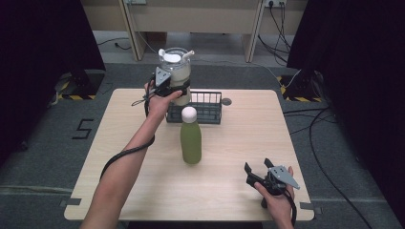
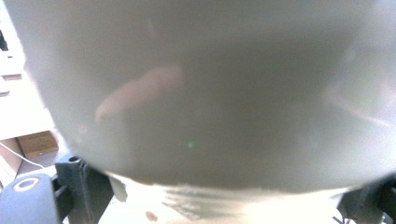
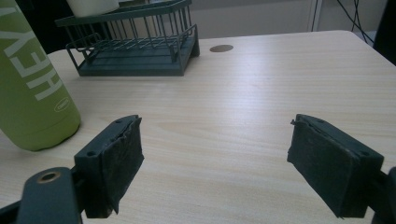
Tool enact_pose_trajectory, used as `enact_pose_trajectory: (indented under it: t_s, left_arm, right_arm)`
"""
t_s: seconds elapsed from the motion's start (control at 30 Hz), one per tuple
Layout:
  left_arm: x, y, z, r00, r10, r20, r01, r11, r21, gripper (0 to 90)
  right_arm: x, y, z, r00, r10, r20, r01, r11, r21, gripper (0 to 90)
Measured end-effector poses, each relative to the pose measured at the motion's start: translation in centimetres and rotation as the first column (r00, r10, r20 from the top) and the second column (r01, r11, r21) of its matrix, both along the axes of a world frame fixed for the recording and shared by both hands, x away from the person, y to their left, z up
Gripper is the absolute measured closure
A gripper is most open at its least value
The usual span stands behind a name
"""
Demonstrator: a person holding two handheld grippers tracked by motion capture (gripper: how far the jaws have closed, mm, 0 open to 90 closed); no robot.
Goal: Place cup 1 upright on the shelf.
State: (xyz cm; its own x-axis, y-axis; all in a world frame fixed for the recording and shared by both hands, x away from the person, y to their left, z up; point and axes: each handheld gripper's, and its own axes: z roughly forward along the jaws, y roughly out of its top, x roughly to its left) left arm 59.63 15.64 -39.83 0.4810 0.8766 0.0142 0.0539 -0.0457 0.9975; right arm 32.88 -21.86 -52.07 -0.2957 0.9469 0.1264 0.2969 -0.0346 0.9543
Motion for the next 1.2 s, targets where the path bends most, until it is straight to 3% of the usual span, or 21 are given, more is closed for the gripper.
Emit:
enact_pose_trajectory:
  t_s: [0.4,0.8,1.2]
  left_arm:
    - [0.5,-0.3,-0.8,0.9998,0.005,-0.019,-0.005,1.0,0.001,9.9]
    - [0.9,-0.5,-2.6,0.998,0.01,-0.063,-0.01,0.9999,0.002,9.8]
    - [1.0,-0.9,-3.0,0.9975,0.007,-0.07,-0.007,1.0,0.001,9.8]
  right_arm:
    - [0.0,-0.1,0.0,1.0,-0.005,-0.006,0.005,1.0,0.002,17.6]
    - [0.0,0.0,-0.1,1.0,0.001,-0.007,-0.001,1.0,-0.001,17.8]
    - [0.0,0.0,-0.1,1.0,0.002,-0.009,-0.002,1.0,-0.003,17.9]
